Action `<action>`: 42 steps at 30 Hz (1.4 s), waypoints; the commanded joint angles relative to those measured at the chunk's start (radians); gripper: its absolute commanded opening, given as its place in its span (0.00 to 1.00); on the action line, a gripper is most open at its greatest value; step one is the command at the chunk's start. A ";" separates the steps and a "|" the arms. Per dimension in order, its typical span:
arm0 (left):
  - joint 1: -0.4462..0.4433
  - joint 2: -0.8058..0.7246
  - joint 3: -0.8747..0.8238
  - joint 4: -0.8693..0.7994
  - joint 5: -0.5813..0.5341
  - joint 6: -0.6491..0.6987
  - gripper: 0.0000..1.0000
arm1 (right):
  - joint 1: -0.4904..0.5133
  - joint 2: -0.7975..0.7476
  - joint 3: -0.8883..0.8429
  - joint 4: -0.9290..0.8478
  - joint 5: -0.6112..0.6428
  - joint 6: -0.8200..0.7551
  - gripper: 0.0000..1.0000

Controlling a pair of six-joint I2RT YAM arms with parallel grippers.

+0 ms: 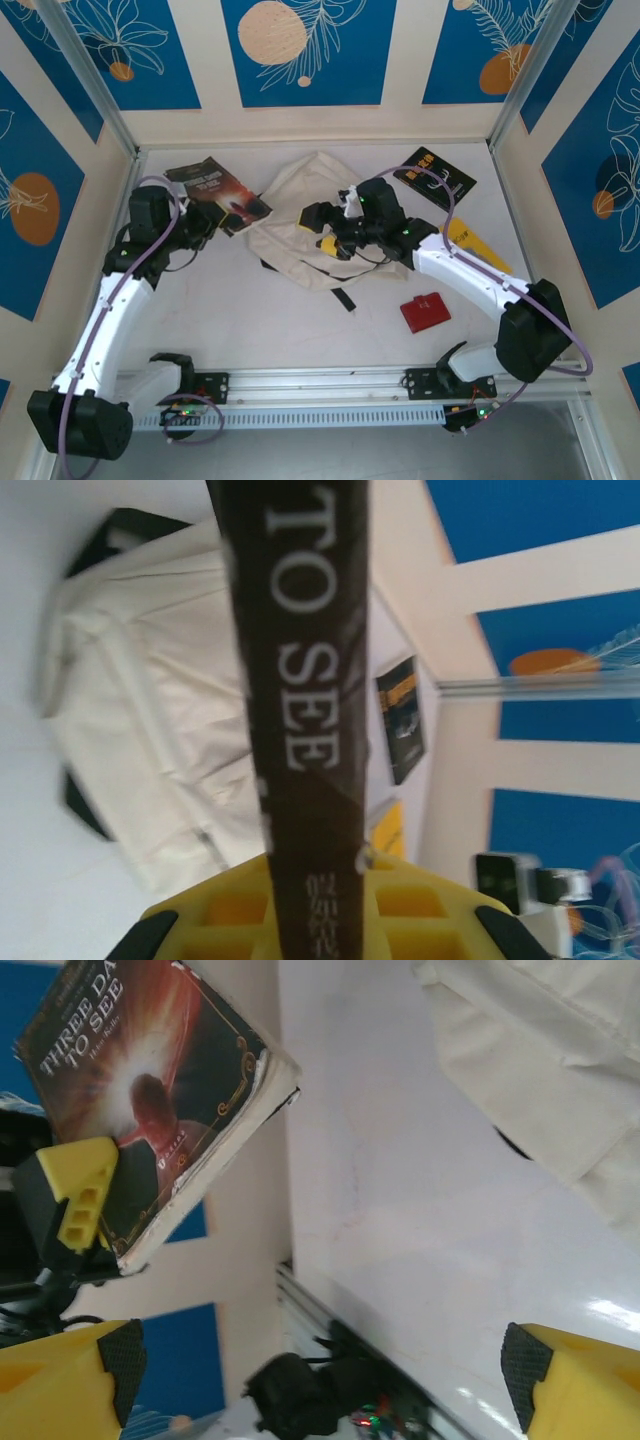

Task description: Pack books, pencil case, and school supplies into a backpack

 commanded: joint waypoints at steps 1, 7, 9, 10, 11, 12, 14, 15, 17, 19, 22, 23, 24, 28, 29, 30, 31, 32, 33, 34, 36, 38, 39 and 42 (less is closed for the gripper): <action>-0.084 -0.021 -0.007 0.248 -0.041 -0.171 0.03 | -0.008 -0.041 -0.060 0.289 -0.053 0.241 0.95; -0.222 0.022 -0.001 0.372 -0.141 -0.243 0.03 | -0.002 -0.029 -0.076 0.429 -0.004 0.406 0.96; -0.247 0.039 0.001 0.402 -0.160 -0.257 0.03 | 0.004 -0.025 -0.076 0.455 0.019 0.436 0.96; -0.257 0.047 0.000 0.418 -0.166 -0.264 0.03 | 0.006 -0.022 -0.076 0.466 0.031 0.452 0.96; -0.264 0.053 -0.002 0.435 -0.169 -0.270 0.03 | 0.009 -0.017 -0.076 0.483 0.038 0.462 0.96; -0.271 0.060 -0.002 0.446 -0.172 -0.272 0.03 | 0.014 -0.012 -0.074 0.501 0.044 0.474 0.96; -0.281 0.070 -0.004 0.468 -0.174 -0.282 0.03 | 0.020 0.000 -0.061 0.511 0.047 0.486 0.96; -0.286 0.074 -0.004 0.475 -0.174 -0.287 0.03 | 0.023 0.010 -0.051 0.513 0.049 0.489 0.96; -0.290 0.080 -0.004 0.487 -0.171 -0.295 0.03 | 0.031 0.028 -0.036 0.520 0.055 0.500 0.94; -0.298 0.083 -0.009 0.495 -0.172 -0.302 0.03 | 0.039 0.055 -0.026 0.557 0.061 0.510 0.91; -0.310 0.084 -0.020 0.513 -0.172 -0.309 0.03 | 0.045 0.092 -0.018 0.610 0.064 0.529 0.84; -0.313 0.082 -0.022 0.514 -0.170 -0.310 0.03 | 0.046 0.101 -0.018 0.623 0.066 0.536 0.82; -0.316 0.083 -0.023 0.514 -0.168 -0.311 0.03 | 0.047 0.112 -0.018 0.637 0.066 0.541 0.79; -0.324 0.078 -0.038 0.523 -0.175 -0.316 0.03 | 0.038 0.138 -0.016 0.680 0.064 0.559 0.72; -0.325 0.077 -0.043 0.524 -0.177 -0.318 0.03 | 0.033 0.143 -0.014 0.684 0.060 0.564 0.70; -0.326 0.076 -0.046 0.527 -0.178 -0.320 0.03 | 0.030 0.145 -0.012 0.684 0.057 0.566 0.67; -0.326 0.074 -0.048 0.527 -0.179 -0.322 0.03 | 0.027 0.146 -0.010 0.685 0.056 0.568 0.65; -0.327 0.073 -0.049 0.528 -0.180 -0.322 0.03 | 0.024 0.147 -0.009 0.685 0.056 0.568 0.62; -0.327 0.073 -0.050 0.528 -0.181 -0.324 0.03 | 0.020 0.146 -0.009 0.685 0.058 0.568 0.59; -0.327 0.071 -0.051 0.528 -0.183 -0.324 0.03 | 0.017 0.146 -0.009 0.687 0.059 0.568 0.57; -0.328 0.069 -0.048 0.518 -0.182 -0.320 0.03 | 0.011 0.145 -0.009 0.687 0.060 0.569 0.52; -0.329 0.071 -0.050 0.516 -0.180 -0.317 0.03 | 0.010 0.143 -0.010 0.693 0.061 0.569 0.48; -0.328 0.072 -0.051 0.515 -0.179 -0.318 0.03 | 0.009 0.142 -0.010 0.693 0.061 0.569 0.46; -0.328 0.075 -0.056 0.516 -0.178 -0.317 0.03 | 0.011 0.133 -0.016 0.695 0.058 0.565 0.44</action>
